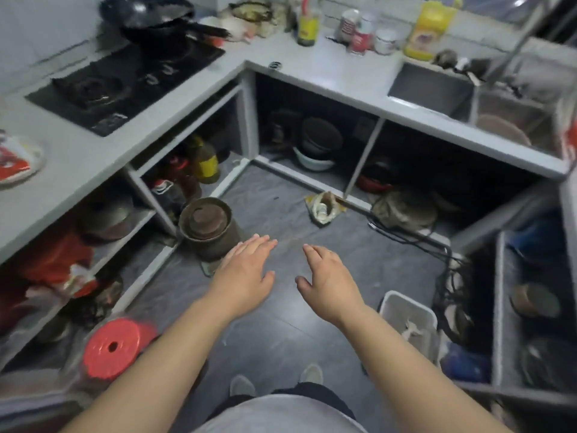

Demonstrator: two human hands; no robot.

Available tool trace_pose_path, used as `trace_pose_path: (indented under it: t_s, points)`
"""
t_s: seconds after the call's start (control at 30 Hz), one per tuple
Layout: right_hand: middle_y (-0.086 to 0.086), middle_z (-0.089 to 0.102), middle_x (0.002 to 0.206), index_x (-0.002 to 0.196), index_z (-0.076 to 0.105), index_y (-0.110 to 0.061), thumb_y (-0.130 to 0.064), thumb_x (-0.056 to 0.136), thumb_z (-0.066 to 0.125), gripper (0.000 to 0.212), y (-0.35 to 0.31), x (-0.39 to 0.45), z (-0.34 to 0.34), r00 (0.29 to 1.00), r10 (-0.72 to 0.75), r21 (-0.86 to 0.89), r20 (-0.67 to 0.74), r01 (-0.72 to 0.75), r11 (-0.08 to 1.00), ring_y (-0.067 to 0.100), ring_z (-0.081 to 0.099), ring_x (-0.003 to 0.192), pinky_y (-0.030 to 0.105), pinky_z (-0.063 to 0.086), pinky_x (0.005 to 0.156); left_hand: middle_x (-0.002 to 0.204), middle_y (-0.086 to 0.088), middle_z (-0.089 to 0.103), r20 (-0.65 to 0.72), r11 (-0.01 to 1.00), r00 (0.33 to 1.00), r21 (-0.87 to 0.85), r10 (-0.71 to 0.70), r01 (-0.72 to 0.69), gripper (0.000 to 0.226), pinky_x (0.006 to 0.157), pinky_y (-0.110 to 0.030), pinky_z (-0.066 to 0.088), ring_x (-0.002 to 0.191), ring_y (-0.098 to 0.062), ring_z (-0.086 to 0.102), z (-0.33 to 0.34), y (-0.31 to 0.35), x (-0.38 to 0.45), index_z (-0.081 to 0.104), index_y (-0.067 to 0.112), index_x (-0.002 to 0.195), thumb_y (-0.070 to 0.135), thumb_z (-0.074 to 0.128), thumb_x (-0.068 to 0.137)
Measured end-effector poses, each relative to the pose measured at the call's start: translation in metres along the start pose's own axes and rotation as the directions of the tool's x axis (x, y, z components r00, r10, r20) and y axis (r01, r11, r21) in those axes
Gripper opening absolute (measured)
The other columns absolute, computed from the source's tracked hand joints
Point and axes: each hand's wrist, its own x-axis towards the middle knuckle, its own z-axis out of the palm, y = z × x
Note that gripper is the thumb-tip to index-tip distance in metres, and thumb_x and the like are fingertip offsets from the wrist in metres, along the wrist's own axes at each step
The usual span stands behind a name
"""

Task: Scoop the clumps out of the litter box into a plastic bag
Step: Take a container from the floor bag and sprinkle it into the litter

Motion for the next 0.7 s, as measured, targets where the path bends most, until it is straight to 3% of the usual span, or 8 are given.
trace_pose_path:
  t_s: [0.37,0.7]
  points:
    - [0.002,0.037,0.155,0.154,0.029,-0.013,-0.035,0.096,0.053,0.066,0.137,-0.046,-0.028,0.965,0.259,0.113,-0.044,-0.253,0.961,0.023,0.031,0.142,0.036,0.031,0.115,0.166,0.005,0.031,0.22,0.976,0.954,0.03,0.204,-0.215,0.065,0.127,-0.036,0.012,0.156,-0.013,0.018,0.069,0.122,0.07,0.034,0.023,0.158,0.032,0.057,0.098]
    - [0.002,0.035,0.157,0.155,0.028,-0.012,-0.034,0.098,0.051,0.066,0.175,-0.008,-0.043,0.944,0.33,0.135,-0.027,-0.323,0.937,0.023,0.028,0.143,0.039,0.03,0.117,0.166,0.005,0.031,0.244,0.973,0.946,0.041,0.213,-0.229,0.066,0.128,-0.035,0.013,0.155,-0.013,0.019,0.079,0.128,0.135,0.035,0.023,0.158,0.033,0.058,0.097]
